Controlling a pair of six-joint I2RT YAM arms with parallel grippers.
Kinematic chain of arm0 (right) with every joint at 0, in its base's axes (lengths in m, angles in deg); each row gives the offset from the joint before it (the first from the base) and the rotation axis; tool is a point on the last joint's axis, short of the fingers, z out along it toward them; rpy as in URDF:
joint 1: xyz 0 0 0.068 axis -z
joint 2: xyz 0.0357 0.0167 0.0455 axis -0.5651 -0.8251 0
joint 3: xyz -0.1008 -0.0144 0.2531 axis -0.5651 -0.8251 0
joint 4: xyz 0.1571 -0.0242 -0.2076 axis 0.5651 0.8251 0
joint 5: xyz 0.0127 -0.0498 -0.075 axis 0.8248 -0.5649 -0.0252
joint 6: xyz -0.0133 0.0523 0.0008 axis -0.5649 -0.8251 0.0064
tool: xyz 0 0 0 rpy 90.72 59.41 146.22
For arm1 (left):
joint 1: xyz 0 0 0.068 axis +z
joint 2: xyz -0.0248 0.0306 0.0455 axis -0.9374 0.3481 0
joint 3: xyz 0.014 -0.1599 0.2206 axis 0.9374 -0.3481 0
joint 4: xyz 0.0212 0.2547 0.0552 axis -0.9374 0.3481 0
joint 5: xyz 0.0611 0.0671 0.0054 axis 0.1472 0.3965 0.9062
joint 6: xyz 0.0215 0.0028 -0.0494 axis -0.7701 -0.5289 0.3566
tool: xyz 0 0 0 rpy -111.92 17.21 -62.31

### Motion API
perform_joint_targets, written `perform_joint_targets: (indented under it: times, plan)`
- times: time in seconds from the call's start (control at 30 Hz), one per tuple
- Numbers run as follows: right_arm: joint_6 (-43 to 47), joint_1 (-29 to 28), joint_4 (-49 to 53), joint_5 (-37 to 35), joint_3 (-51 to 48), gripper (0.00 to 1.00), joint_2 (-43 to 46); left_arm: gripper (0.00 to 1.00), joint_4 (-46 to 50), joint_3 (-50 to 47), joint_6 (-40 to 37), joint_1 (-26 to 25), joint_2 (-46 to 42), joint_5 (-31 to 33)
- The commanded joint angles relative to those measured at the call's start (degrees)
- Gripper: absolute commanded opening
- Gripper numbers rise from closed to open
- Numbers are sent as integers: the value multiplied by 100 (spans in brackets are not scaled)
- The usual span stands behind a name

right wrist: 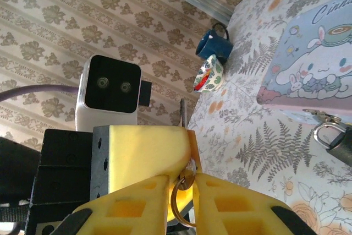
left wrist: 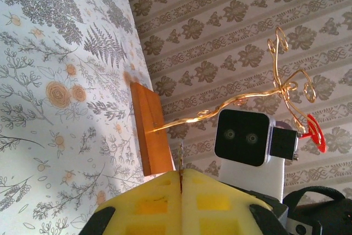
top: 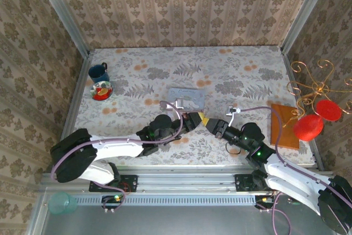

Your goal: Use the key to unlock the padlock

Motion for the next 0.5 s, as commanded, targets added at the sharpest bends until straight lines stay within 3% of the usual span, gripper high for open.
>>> perform_joint_targets:
  times: [0.0,0.23,0.47]
  plan:
    - [67,-41,-129,-41,158,20,47,0,-426,117,172,-143,187,-243]
    - [183,-40,477,-239,228,4,137,0,-45,104,-52,-148,-36,-125]
    - [391,-41,800,-63,336,0,96,17,189,-75,-286,43,-341,-69]
